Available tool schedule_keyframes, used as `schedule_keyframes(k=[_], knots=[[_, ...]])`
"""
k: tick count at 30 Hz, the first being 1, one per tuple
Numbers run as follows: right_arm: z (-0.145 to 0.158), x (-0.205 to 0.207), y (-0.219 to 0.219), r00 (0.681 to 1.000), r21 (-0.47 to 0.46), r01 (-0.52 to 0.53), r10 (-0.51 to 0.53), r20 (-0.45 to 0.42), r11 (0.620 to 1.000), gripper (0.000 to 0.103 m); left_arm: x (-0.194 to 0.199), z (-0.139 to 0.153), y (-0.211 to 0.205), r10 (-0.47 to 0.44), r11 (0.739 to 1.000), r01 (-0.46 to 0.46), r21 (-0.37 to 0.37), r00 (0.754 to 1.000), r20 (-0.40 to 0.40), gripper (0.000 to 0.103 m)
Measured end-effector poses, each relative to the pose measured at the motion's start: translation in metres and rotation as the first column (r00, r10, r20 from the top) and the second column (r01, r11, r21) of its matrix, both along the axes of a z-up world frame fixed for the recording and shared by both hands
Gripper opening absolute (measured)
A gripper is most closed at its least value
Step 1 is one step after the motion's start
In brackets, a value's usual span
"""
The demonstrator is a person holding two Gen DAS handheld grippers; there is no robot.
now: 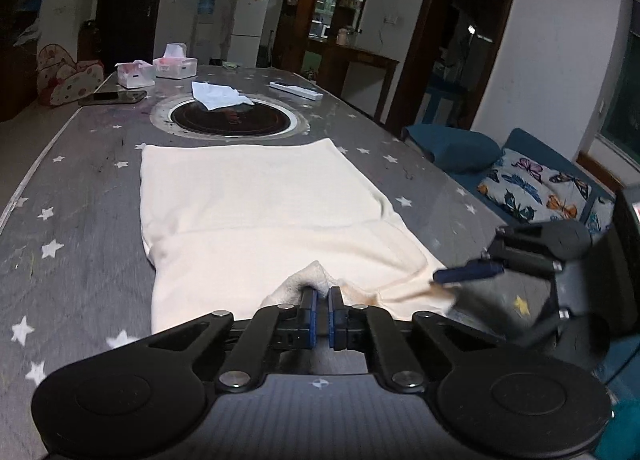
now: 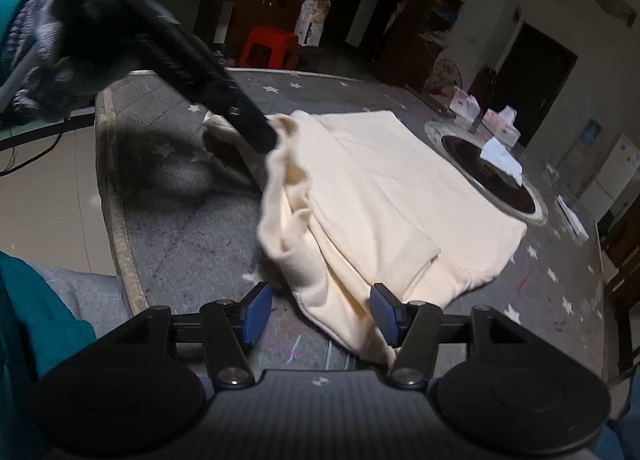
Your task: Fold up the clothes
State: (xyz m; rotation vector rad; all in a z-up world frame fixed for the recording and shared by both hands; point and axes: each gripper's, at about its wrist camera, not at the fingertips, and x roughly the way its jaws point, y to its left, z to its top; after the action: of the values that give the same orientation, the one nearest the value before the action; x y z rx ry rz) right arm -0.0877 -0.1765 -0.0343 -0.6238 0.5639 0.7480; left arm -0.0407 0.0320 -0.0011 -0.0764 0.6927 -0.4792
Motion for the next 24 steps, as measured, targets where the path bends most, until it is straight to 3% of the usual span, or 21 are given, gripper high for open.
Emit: schedule_keyframes(k=[4,6,8,10,13,15,17,24], knots=[[-0.003,0.007,0.005,1.0,0.018,-0.008,0.008,0.018,1.0,0.052,0.008,0.001,0.0,-0.013,1.0,0.013,-0.017,1.0,-0.003,0.006],[-0.004,0.014,0.007,1.0,0.04,-0.002,0.002,0.002,0.999,0.042,0.005,0.002,0.0,-0.028,1.0,0.028,-0.004,1.0,0.011,0.006],[-0.004,0.02,0.007,1.0,0.057,0.01,-0.009,-0.02,0.998,0.024,-0.002,0.003,0.002,-0.037,0.999,0.036,0.02,0.999,0.031,0.009],[-0.003,0.024,0.006,0.999,0.076,0.019,-0.016,-0.036,0.997,0.016,-0.011,0.003,0.006,-0.035,0.998,0.033,0.048,0.998,0.052,0.009],[0.002,0.029,0.003,0.998,0.11,0.034,-0.028,-0.06,0.993,0.013,-0.023,0.002,0.014,-0.031,0.995,0.023,0.097,0.996,0.081,0.021],[0.006,0.032,-0.001,0.996,0.136,0.05,-0.04,-0.074,0.99,0.013,-0.03,-0.001,0.018,-0.024,0.991,0.011,0.135,0.995,0.093,0.036],[0.01,0.036,-0.003,0.995,0.157,0.063,-0.049,-0.09,0.986,0.012,-0.034,-0.006,0.02,-0.018,0.984,0.0,0.18,0.995,0.102,0.044],[0.018,0.047,-0.007,0.989,0.201,0.105,-0.08,-0.126,0.974,0.012,-0.041,-0.019,0.014,-0.095,0.947,0.04,0.32,0.983,0.157,0.052]])
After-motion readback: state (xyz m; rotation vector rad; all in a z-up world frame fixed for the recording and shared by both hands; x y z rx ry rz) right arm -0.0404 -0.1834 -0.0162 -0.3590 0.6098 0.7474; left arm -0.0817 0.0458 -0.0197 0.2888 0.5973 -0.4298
